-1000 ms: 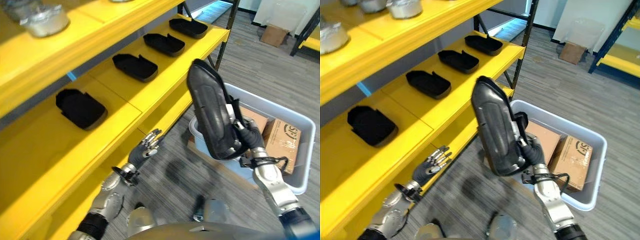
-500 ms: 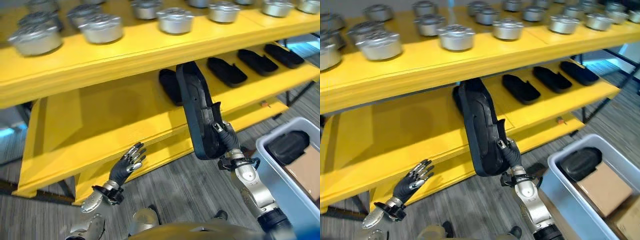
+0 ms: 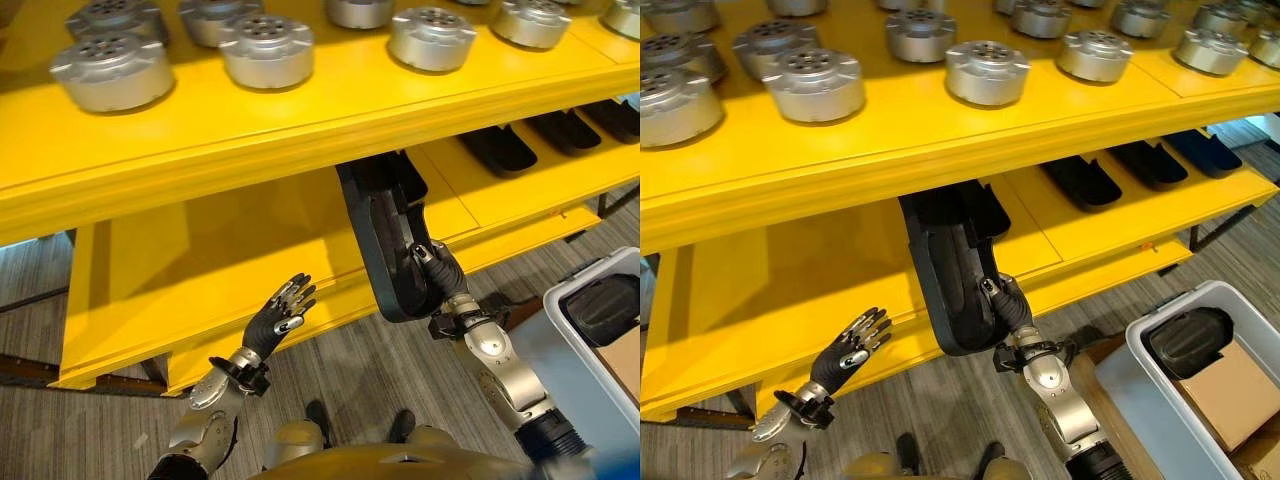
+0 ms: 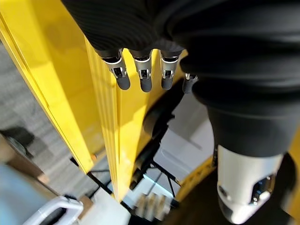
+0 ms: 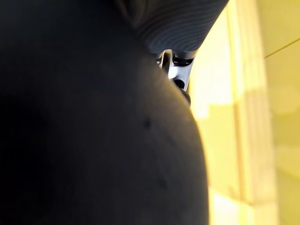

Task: Move parts from the plastic box to the shelf.

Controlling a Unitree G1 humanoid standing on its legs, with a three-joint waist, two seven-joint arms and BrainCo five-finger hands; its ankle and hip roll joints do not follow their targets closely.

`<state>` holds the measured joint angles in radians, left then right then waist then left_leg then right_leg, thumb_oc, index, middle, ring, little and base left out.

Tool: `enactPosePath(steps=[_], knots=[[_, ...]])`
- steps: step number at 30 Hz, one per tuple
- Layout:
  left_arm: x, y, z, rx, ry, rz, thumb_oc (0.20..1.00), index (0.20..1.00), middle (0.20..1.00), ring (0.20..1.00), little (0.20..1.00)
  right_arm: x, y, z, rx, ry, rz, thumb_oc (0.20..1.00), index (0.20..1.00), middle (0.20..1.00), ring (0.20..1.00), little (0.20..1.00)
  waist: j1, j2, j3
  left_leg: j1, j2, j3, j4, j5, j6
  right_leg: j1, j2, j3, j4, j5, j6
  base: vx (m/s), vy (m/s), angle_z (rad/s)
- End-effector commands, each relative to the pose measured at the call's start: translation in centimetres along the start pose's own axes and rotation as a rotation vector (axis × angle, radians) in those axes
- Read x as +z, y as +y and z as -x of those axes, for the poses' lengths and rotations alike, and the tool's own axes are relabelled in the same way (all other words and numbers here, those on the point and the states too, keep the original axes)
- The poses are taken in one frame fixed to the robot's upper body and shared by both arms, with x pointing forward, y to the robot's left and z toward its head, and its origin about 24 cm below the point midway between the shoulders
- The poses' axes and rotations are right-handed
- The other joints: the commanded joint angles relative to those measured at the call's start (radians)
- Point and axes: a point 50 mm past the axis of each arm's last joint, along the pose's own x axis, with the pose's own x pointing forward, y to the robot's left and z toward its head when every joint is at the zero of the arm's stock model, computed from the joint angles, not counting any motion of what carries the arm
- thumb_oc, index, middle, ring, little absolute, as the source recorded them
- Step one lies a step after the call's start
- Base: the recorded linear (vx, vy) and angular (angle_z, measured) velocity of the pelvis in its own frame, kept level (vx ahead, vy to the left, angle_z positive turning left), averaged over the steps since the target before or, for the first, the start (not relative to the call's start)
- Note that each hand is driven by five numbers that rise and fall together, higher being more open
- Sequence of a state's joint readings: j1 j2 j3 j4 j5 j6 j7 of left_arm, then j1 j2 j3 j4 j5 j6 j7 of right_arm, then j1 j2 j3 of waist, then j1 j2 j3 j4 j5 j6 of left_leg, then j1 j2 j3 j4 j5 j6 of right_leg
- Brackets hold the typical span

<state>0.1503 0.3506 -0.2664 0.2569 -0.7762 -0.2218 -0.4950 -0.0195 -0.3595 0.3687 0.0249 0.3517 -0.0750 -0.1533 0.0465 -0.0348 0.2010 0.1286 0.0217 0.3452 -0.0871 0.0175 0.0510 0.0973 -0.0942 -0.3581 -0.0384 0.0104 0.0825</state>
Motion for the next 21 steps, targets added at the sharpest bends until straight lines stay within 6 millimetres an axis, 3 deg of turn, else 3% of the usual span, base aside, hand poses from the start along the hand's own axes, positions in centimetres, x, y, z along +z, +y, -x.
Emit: enactPosePath(steps=[1,4,11,12,14,15,16,18,19,20,21], knots=[[0.7,-2.4,-1.8,-0.195,-0.051,-0.005,1.000,1.000,1.000,1.000,1.000,3.5,-0.1,-0.8,0.065,-0.180,0.021,0.200,0.200,0.200,0.200,0.200,-0.030,0.002,-0.023,-0.019,-0.023,-0.054,0.028,-0.024,-0.052,-0.021,0.068,0.108,0.008,0.023,0.008,0.25,-0.069,0.49],[1.8,-1.1,-1.6,0.001,-0.132,-0.041,1.000,1.000,1.000,1.000,1.000,2.9,-0.8,-0.2,0.089,-0.164,0.063,0.200,0.200,0.200,0.200,0.200,-0.044,-0.001,-0.050,-0.022,-0.020,-0.054,0.057,-0.039,-0.065,-0.003,0.054,0.127,-0.023,0.032,0.014,0.31,-0.137,0.25],[1.6,-0.5,-1.4,0.066,-0.117,-0.019,1.000,1.000,1.000,1.000,1.000,4.1,-0.6,-0.2,0.080,-0.262,0.166,0.200,0.200,0.200,0.200,0.200,-0.048,0.003,-0.043,-0.043,-0.012,-0.026,0.163,-0.084,-0.064,-0.009,0.038,0.112,0.036,-0.003,-0.006,0.14,-0.102,0.21],[1.7,-0.5,-1.6,0.098,-0.116,-0.063,1.000,1.000,1.000,1.000,1.000,4.2,-0.6,-0.1,0.067,-0.278,0.179,0.200,0.200,0.200,0.200,0.200,-0.056,-0.003,-0.040,-0.056,0.008,0.014,0.219,-0.105,-0.065,-0.014,0.023,0.096,0.057,-0.012,-0.013,0.16,-0.109,0.58],[1.8,-0.6,-2.3,0.111,-0.081,-0.109,1.000,1.000,1.000,1.000,1.000,4.1,-1.0,-0.2,-0.005,-0.271,0.175,0.200,0.200,0.200,0.200,0.200,-0.086,-0.011,-0.026,-0.077,0.124,0.132,0.324,-0.105,-0.100,-0.006,-0.002,0.049,0.089,-0.043,-0.020,0.09,-0.029,1.29],[1.6,-0.7,-2.6,0.115,-0.060,-0.118,1.000,1.000,1.000,1.000,1.000,3.9,-1.5,-0.5,-0.038,-0.254,0.170,0.200,0.200,0.200,0.200,0.200,-0.097,-0.001,-0.024,-0.071,0.182,0.139,0.333,-0.077,-0.110,-0.017,-0.017,0.028,0.128,-0.066,-0.031,0.05,0.110,1.52],[1.6,-0.8,-2.6,0.114,-0.059,-0.115,1.000,1.000,1.000,1.000,1.000,3.9,-1.6,-0.6,-0.035,-0.255,0.175,0.200,0.200,0.200,0.200,0.200,-0.095,0.005,-0.024,-0.069,0.191,0.116,0.322,-0.062,-0.116,-0.022,-0.021,0.032,0.140,-0.072,-0.034,0.10,0.267,0.59],[1.9,-0.6,-2.1,0.131,-0.073,-0.116,1.000,1.000,1.000,1.000,1.000,4.0,-1.8,-0.4,-0.013,-0.241,0.180,0.200,0.200,0.200,0.200,0.200,-0.089,0.035,-0.026,-0.056,0.259,0.022,0.221,0.086,-0.159,-0.047,-0.021,0.058,0.171,-0.085,-0.050,0.02,0.460,-0.10],[2.1,-0.5,-1.9,0.145,-0.081,-0.135,1.000,1.000,1.000,1.000,1.000,3.9,-1.8,-0.4,-0.001,-0.225,0.170,0.200,0.200,0.200,0.200,0.200,-0.087,0.048,-0.028,-0.069,0.328,-0.040,0.168,0.203,-0.192,-0.057,-0.026,0.076,0.192,-0.100,-0.050,-0.04,0.654,-0.69],[2.0,-0.5,-1.9,0.139,-0.086,-0.121,1.000,1.000,1.000,1.000,1.000,3.9,-1.9,-0.3,0.001,-0.220,0.172,0.200,0.200,0.200,0.200,0.200,-0.089,0.052,-0.025,-0.088,0.387,-0.063,0.145,0.267,-0.206,-0.068,-0.049,0.081,0.217,-0.112,-0.048,-0.04,0.705,-0.42],[2.0,-0.4,-2.0,0.132,-0.092,-0.110,1.000,1.000,1.000,1.000,1.000,3.8,-2.0,-0.1,0.006,-0.211,0.172,0.200,0.200,0.200,0.200,0.200,-0.096,0.057,-0.020,-0.100,0.421,-0.064,0.140,0.296,-0.214,-0.084,-0.076,0.079,0.255,-0.129,-0.048,-0.08,0.708,-0.23]])
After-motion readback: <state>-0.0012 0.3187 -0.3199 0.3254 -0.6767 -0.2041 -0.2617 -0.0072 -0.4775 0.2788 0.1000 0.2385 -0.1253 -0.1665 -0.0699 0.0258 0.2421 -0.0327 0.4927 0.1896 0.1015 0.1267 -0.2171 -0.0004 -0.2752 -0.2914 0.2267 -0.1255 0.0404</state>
